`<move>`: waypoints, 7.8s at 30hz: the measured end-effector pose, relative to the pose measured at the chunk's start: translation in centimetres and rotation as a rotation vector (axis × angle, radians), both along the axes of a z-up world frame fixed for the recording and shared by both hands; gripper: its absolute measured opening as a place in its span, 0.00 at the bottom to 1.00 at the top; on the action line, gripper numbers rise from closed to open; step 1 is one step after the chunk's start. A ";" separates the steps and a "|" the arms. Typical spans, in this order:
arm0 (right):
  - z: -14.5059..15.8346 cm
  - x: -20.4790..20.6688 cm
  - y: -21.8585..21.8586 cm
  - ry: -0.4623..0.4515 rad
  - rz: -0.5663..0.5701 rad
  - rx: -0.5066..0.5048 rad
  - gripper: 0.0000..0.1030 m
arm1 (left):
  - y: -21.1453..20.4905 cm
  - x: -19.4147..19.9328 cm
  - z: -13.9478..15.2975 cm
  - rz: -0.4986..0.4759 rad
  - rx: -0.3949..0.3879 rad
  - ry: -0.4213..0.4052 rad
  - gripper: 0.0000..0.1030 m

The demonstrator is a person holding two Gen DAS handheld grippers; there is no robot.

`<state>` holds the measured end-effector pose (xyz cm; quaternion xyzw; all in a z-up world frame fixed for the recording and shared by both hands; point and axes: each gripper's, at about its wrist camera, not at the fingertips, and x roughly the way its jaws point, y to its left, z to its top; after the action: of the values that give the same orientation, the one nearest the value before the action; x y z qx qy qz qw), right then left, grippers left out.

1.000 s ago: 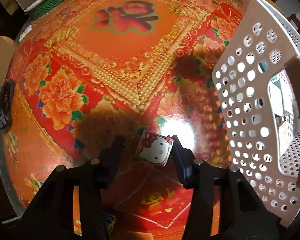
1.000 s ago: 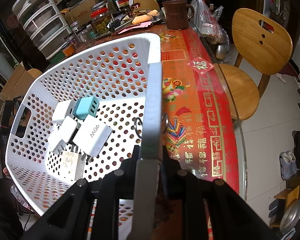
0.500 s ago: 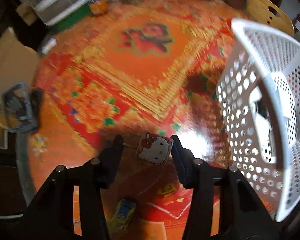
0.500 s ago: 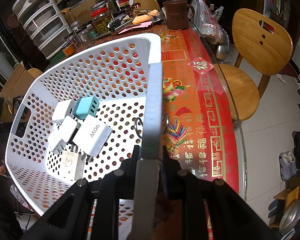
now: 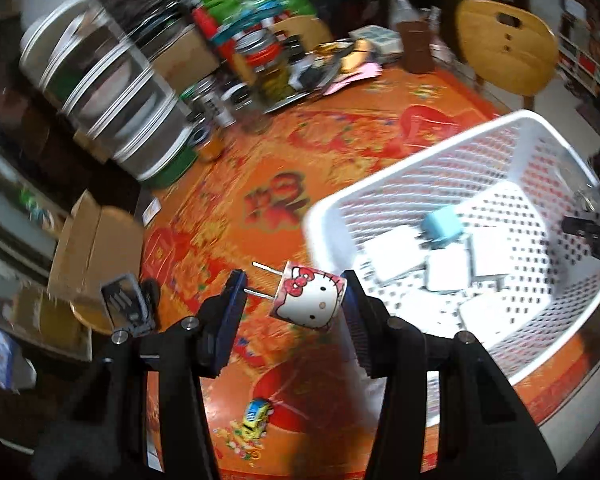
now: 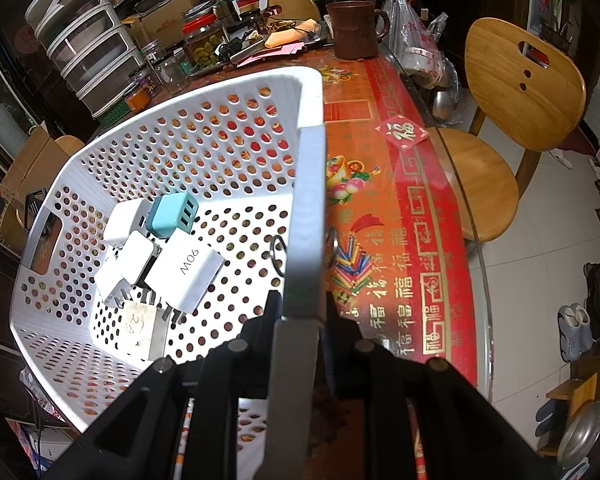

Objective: Organize rigid objects

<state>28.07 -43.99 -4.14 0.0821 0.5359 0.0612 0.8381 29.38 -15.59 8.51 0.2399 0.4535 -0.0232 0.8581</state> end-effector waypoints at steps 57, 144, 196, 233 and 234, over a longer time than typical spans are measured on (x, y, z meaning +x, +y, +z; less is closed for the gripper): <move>0.2 0.0 0.2 -0.002 0.001 0.000 0.18 | -8.8 -0.8 -6.4 -0.147 0.061 0.051 0.95; 0.0 -0.2 -0.2 -0.008 0.016 0.004 0.20 | -6.4 -1.2 -3.5 -0.085 -0.048 0.151 0.26; 0.0 -0.5 0.1 -0.014 0.011 -0.016 0.23 | -5.2 0.6 -7.5 -0.100 -0.226 0.130 0.96; 12.5 -33.0 10.3 -0.688 -0.073 -0.117 1.00 | 6.3 -33.3 -1.3 -0.043 -0.449 -0.403 0.99; 12.3 -32.7 10.2 -0.667 -0.070 -0.118 1.00 | 6.4 -32.9 -1.1 -0.036 -0.443 -0.407 0.99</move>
<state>-4.67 -33.83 8.11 0.0272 0.2319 0.0246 0.9720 -3.53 -9.20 7.44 0.0546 0.2518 -0.0882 0.9622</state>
